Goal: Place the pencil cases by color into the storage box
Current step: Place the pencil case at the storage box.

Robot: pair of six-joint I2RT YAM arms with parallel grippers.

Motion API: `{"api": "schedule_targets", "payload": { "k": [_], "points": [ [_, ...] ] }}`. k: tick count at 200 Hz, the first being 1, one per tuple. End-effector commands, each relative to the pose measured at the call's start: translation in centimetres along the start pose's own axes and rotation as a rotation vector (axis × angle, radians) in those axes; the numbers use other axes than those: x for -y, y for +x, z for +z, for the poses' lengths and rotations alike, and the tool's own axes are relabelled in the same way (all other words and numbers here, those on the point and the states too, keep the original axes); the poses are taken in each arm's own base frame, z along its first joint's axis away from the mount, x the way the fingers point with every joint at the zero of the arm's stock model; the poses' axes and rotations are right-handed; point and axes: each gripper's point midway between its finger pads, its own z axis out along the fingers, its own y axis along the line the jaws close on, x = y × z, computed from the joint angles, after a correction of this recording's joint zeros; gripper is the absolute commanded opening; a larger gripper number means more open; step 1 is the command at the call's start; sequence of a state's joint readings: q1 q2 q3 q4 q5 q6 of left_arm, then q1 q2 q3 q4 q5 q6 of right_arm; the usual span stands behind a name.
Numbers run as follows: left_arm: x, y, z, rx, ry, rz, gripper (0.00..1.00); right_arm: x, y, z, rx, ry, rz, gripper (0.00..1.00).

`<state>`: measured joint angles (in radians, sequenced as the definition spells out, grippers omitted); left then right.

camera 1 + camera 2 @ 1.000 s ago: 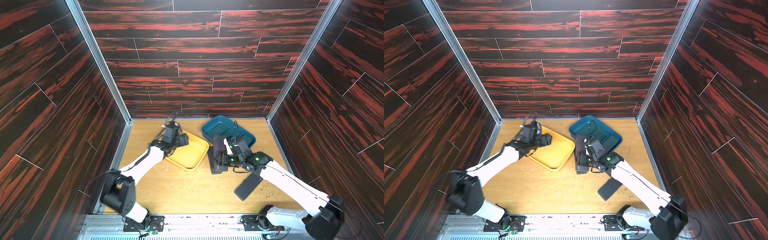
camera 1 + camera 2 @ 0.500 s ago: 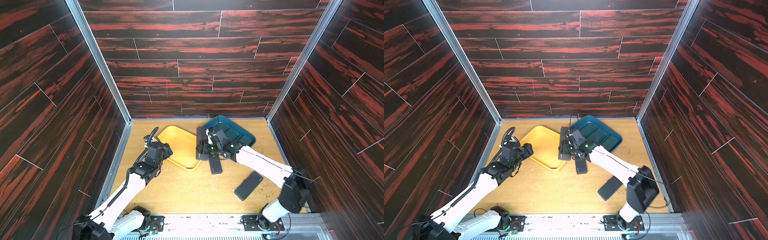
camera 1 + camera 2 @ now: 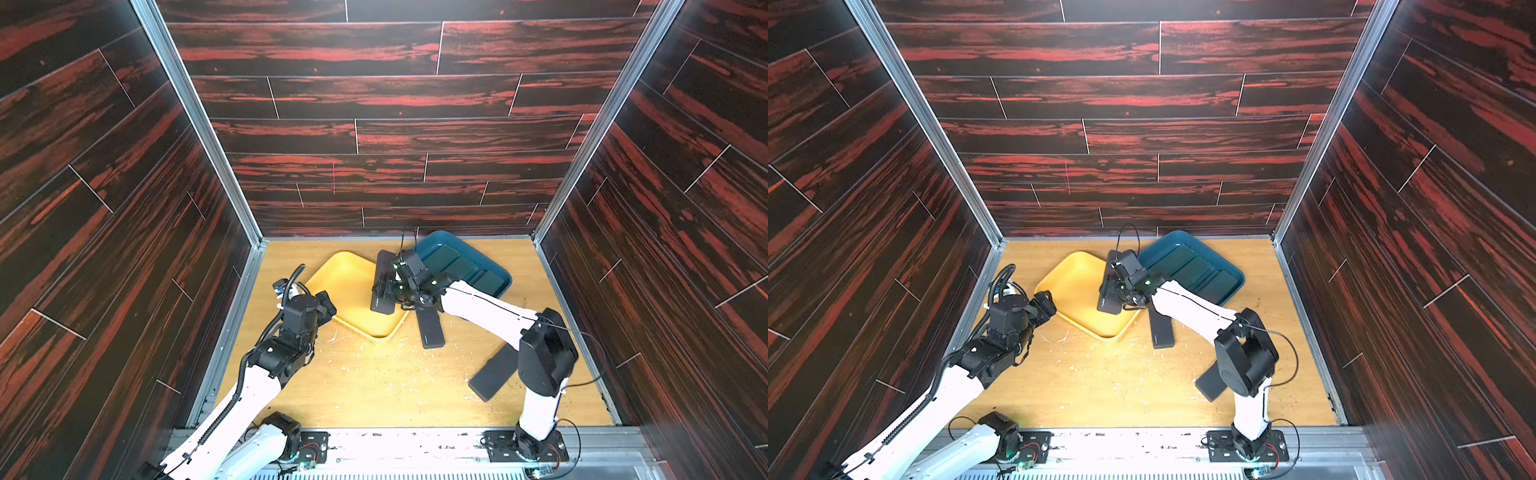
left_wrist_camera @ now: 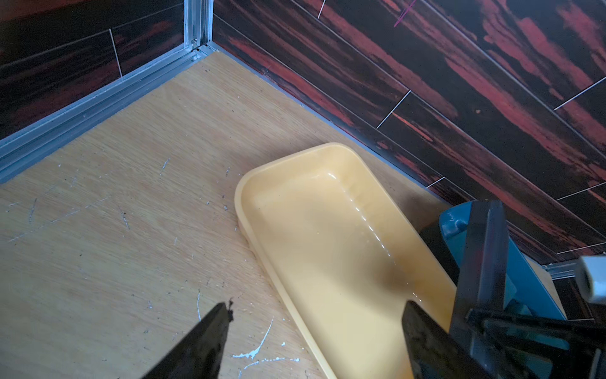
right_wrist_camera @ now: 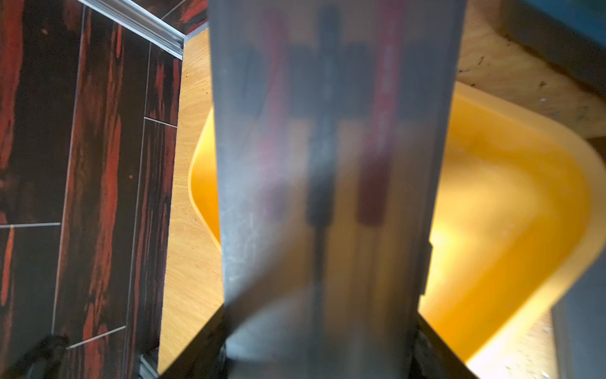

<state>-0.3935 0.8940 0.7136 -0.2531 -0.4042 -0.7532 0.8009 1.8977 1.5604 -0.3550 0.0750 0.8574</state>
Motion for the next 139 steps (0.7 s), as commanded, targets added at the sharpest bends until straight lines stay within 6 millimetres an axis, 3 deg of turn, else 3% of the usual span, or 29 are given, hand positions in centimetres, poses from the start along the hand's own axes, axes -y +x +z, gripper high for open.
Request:
{"api": "schedule_targets", "payload": {
  "k": [1,72,139],
  "points": [
    [-0.7,-0.3,-0.2,0.021,-0.022,-0.01,0.84,-0.2,0.1,2.2,-0.005,0.009,0.033,0.53],
    [-0.6,-0.4,0.1,0.029,-0.029,0.011,0.84,0.3,1.6,5.8,-0.045,0.078,0.111,0.53],
    [-0.3,-0.2,0.6,0.022,-0.021,0.012,0.84,2.5,3.4,7.9,-0.092,0.15,0.175,0.53]
  ]
}}
